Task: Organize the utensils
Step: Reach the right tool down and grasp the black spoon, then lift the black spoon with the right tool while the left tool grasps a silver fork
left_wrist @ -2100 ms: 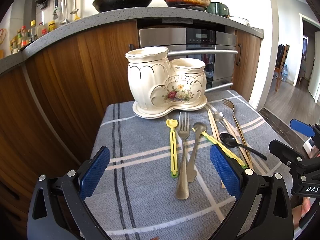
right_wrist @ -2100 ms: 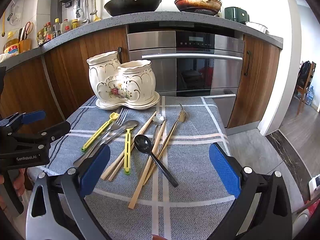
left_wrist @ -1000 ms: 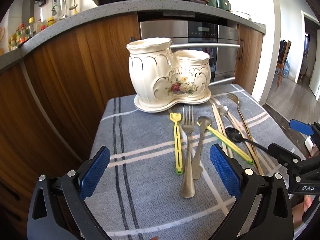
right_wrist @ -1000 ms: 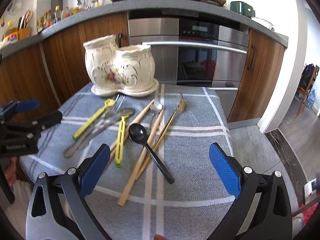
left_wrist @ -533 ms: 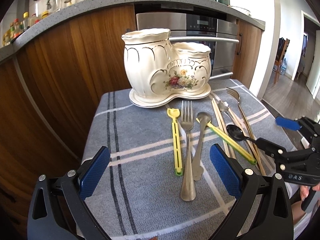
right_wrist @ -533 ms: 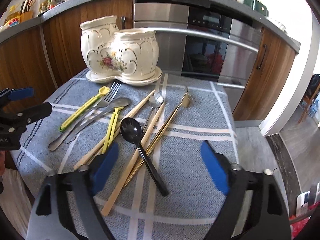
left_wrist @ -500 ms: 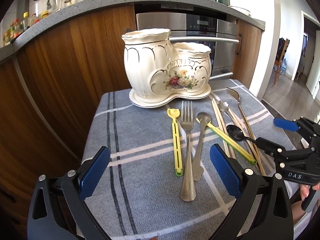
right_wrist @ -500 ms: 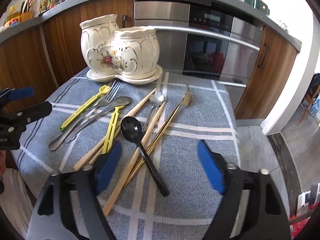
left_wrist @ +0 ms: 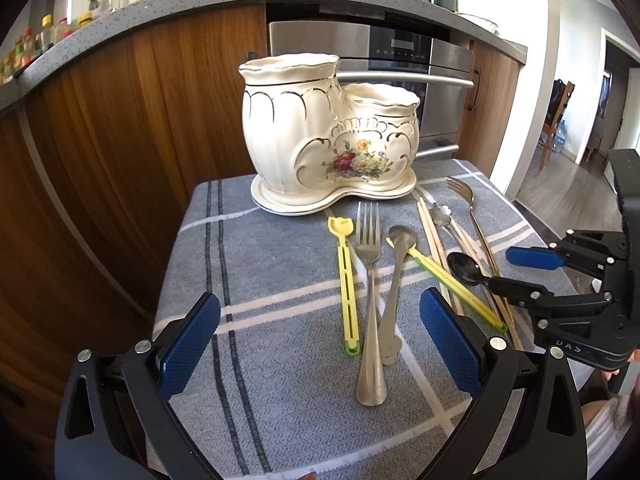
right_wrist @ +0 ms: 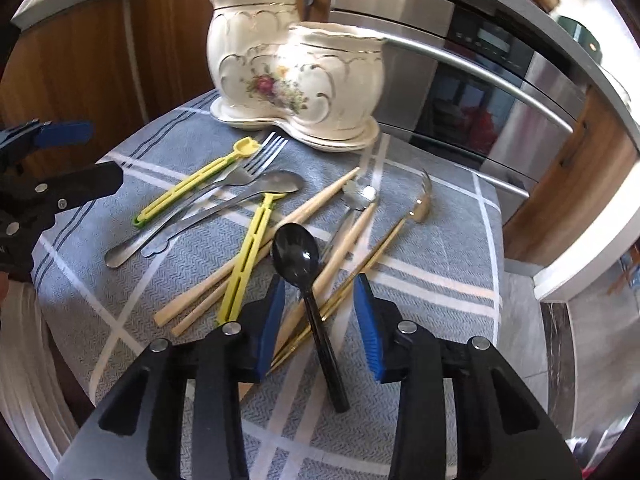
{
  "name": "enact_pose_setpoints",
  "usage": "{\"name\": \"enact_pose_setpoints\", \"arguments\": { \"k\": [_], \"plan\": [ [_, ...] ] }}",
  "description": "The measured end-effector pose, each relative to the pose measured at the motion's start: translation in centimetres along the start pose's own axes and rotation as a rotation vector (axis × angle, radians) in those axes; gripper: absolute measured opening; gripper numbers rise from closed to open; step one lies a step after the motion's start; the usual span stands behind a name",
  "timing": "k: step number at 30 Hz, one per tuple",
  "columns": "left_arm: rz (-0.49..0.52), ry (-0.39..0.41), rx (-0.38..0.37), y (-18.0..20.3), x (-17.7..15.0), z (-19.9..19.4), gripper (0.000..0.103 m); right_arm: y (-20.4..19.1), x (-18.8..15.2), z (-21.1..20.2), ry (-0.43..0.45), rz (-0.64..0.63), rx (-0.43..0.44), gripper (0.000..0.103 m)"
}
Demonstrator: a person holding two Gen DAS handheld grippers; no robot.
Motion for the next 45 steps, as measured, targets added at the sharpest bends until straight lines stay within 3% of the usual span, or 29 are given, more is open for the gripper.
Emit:
{"name": "enact_pose_setpoints", "arguments": {
  "k": [9,16,18,22,28,35,41,44,45],
  "plan": [
    [-0.006,-0.011,-0.005,-0.1,0.0,0.2,0.099,-0.9,1.2,2.3,-0.054,-0.094,0.045,0.036],
    [-0.009,-0.019,-0.006,-0.4,0.0,0.5,0.099,-1.1,1.9,3.2,-0.053,-0.104,0.065,0.036],
    [-0.012,-0.021,-0.009,-0.4,0.0,0.5,0.099,-1.0,1.9,3.2,-0.05,-0.096,0.072,0.03],
    [-0.012,-0.024,-0.01,-0.5,0.0,0.6,0.099,-0.9,2.0,3.2,-0.038,-0.073,0.075,0.03],
    [0.006,-0.034,-0.011,-0.4,0.0,1.2,0.099,0.1,2.1,1.7,0.021,0.002,0.084,0.03],
    [0.023,-0.107,-0.129,1.2,-0.7,2.5,0.097,3.8,1.7,-1.3,0.137,0.221,0.119,0.03],
    [0.073,-0.112,-0.139,2.6,-0.8,3.4,0.096,5.8,1.0,-2.9,0.191,0.31,0.116,0.03],
    [0.079,-0.106,-0.155,3.0,0.0,4.2,0.085,6.5,0.8,-3.5,0.213,0.336,0.108,0.03],
    [0.085,-0.104,-0.154,3.1,0.3,4.4,0.077,6.6,0.7,-3.7,0.222,0.342,0.109,0.03]
  ]
}}
Point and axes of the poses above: each gripper's, at about its wrist camera, not at the fingertips, and z roughly the way its jaws point, y to its right, x to its top, the point moved 4 cm from there along z, roughly the way its jaws point, and after that the axes turned 2 degrees about -z, right-handed, at the moved point
